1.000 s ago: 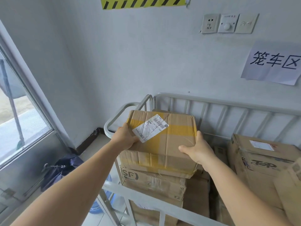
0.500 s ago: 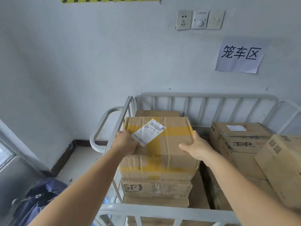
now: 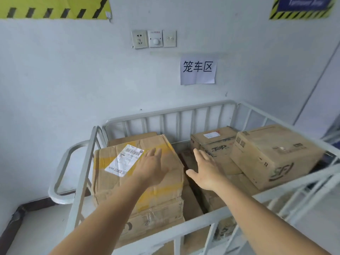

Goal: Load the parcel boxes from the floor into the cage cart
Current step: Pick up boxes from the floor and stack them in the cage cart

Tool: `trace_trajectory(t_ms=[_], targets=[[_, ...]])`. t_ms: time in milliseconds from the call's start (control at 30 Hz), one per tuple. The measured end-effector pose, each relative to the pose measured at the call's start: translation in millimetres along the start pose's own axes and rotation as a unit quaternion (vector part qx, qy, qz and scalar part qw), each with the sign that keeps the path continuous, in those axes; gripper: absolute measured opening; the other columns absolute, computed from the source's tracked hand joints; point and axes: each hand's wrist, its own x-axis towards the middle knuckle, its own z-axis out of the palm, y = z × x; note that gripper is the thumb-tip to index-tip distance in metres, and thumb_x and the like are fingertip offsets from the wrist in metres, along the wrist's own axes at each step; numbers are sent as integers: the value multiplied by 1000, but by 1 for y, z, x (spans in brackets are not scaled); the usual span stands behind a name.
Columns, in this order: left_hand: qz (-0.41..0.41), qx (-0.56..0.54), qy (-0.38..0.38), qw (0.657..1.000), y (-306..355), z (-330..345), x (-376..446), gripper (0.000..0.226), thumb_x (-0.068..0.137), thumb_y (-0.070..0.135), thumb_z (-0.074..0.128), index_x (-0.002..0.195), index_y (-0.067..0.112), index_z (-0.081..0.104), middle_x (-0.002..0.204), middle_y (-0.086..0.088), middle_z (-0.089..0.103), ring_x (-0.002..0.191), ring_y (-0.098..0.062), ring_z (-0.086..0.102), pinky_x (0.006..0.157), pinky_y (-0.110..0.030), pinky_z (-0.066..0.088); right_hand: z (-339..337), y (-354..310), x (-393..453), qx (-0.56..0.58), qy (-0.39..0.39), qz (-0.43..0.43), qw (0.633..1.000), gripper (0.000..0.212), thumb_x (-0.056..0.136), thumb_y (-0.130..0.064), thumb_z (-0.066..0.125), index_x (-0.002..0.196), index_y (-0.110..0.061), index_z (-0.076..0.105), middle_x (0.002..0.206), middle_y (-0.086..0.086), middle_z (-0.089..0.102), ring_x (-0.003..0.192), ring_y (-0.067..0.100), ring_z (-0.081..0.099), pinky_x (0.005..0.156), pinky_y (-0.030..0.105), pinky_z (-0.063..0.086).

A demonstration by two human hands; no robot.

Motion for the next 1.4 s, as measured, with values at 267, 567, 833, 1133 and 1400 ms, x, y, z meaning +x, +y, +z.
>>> trace_trajectory(t_ms=[267,567,833,1133,1400], targets=[[145,45,-64,986,126,47,6,77,94,46,51,155,17,12,160,-2,18,148,-23,13,120,-40,18,-22,115,-68,-16,22,117,993,85,95,-55,47,158,-21,-1,165,0,3,151,23,9,120,42,14],[267,58,-147,950,307,118,-6,79,94,43,53,155,16,10,159,-3,20,140,-26,32,115,-40,31,-43,278,-165,1,45,234,971,82,95,-52,48,157,-16,8,163,1,13,148,22,14,118,41,19],[327,75,-206,919,473,188,-29,77,95,46,51,154,15,12,160,-3,19,134,-25,41,110,-37,35,-64,422,-266,19,63,327,943,71,95,-47,50,151,-14,22,155,4,29,141,25,28,112,41,26],[411,86,-251,872,615,267,-47,78,96,43,50,155,14,7,160,-5,17,141,-25,32,113,-36,30,-65,550,-355,42,74,440,894,80,96,-52,47,156,-14,11,162,3,17,149,22,17,118,40,19],[461,119,-271,837,713,336,-15,78,96,45,49,155,13,8,158,-7,21,143,-25,28,115,-38,29,-69,650,-369,56,74,503,859,80,95,-52,48,156,-15,12,161,1,19,147,22,21,117,39,21]])
